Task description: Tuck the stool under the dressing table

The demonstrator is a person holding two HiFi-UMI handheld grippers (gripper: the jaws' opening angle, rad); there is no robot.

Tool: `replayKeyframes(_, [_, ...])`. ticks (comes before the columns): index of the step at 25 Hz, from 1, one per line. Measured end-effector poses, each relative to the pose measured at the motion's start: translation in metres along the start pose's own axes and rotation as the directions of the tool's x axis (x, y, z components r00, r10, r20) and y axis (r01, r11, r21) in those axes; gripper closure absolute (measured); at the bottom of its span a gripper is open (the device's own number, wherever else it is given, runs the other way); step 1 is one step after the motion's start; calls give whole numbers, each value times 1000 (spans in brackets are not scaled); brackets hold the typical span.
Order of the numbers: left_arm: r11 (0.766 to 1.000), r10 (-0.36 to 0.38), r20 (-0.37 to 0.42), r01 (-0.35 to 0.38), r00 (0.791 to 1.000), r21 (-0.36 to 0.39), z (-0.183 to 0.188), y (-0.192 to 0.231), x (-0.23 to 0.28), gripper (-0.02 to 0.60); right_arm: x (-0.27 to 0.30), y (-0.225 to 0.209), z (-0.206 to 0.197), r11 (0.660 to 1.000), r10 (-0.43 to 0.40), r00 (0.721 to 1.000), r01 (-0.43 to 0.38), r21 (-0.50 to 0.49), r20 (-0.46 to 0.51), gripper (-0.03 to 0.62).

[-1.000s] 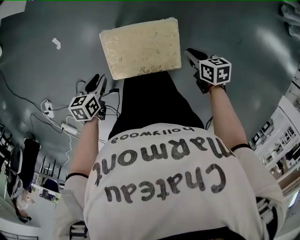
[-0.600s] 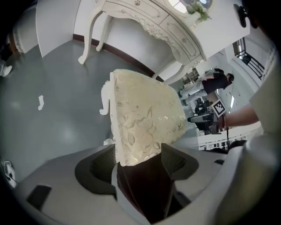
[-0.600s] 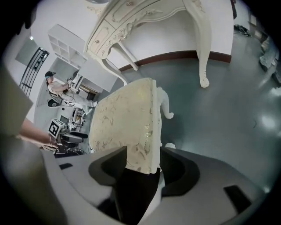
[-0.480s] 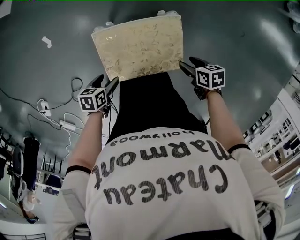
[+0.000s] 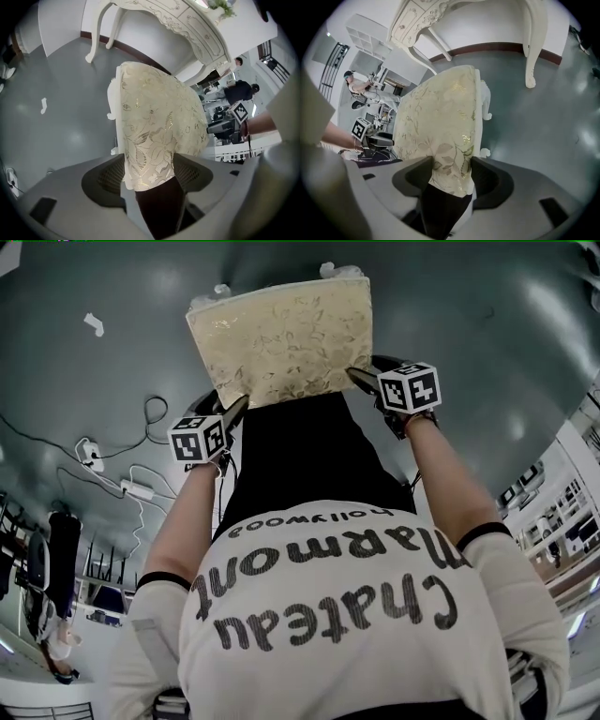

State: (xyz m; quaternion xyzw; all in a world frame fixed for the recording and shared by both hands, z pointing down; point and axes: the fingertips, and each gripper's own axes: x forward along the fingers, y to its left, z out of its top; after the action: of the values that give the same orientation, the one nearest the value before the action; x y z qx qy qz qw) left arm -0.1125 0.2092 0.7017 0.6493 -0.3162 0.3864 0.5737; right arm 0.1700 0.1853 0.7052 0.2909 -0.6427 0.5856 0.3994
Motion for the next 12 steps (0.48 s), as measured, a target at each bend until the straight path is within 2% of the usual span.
replayKeyframes(3, [1000,15,-13,-15,1000,-21,-2,2,0,256,1,2,-2,1000,-9,1000,9,4,4,327])
replayKeyframes(8, [999,15,-77,-18,997,-30,2,1,2,256,-2,-3,0,993,-112,992,109,40,63,335])
replayKeyframes(12, [998,20,-107,-27,994,-64,4,-1,1,256,-3,-3,0,990,-140,988,138,34,58,335])
